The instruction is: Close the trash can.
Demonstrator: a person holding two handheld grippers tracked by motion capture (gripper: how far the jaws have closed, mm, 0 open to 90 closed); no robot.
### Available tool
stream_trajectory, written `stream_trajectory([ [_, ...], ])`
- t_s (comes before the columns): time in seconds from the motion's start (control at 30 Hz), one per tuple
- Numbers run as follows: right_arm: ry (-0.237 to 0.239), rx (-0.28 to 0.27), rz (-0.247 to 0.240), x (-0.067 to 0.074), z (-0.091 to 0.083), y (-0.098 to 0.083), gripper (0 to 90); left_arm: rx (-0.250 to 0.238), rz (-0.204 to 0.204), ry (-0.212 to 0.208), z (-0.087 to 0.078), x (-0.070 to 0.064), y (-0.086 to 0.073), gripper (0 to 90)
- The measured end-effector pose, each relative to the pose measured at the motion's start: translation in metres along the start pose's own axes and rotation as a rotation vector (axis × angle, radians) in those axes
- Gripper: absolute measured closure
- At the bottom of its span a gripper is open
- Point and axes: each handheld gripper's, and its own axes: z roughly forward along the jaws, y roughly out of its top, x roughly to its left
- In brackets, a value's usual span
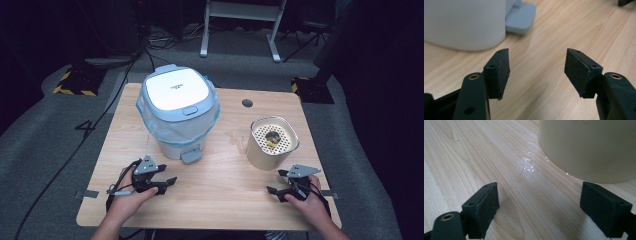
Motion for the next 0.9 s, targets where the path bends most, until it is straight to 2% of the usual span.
stream_trajectory([
  [0.13,0.0,0.0,0.0,0.0,0.0,0.0,15.5,0.051,0.012,0.018,0.004,0.001,-0.008,37.4],
  [0.27,0.0,0.0,0.0,0.0,0.0,0.0,15.5,0.092,0.003,0.022,0.009,0.001,-0.014,36.6],
  [0.4,0.0,0.0,0.0,0.0,0.0,0.0,15.4,0.131,0.027,0.052,0.014,0.002,-0.018,33.3],
  [0.43,0.0,0.0,0.0,0.0,0.0,0.0,15.5,0.123,0.038,0.06,0.016,0.002,-0.019,31.9],
  [0.53,0.0,0.0,0.0,0.0,0.0,0.0,15.5,0.112,0.033,0.081,0.017,0.003,-0.019,28.1],
  [0.6,0.0,0.0,0.0,0.0,0.0,0.0,15.5,0.128,0.042,0.115,0.019,0.003,-0.019,21.9],
  [0.67,0.0,0.0,0.0,0.0,0.0,0.0,15.5,0.134,0.026,0.131,0.021,0.003,-0.019,15.9],
  [0.9,0.0,0.0,0.0,0.0,0.0,0.0,15.5,0.135,0.027,0.133,0.021,0.004,-0.018,13.8],
])
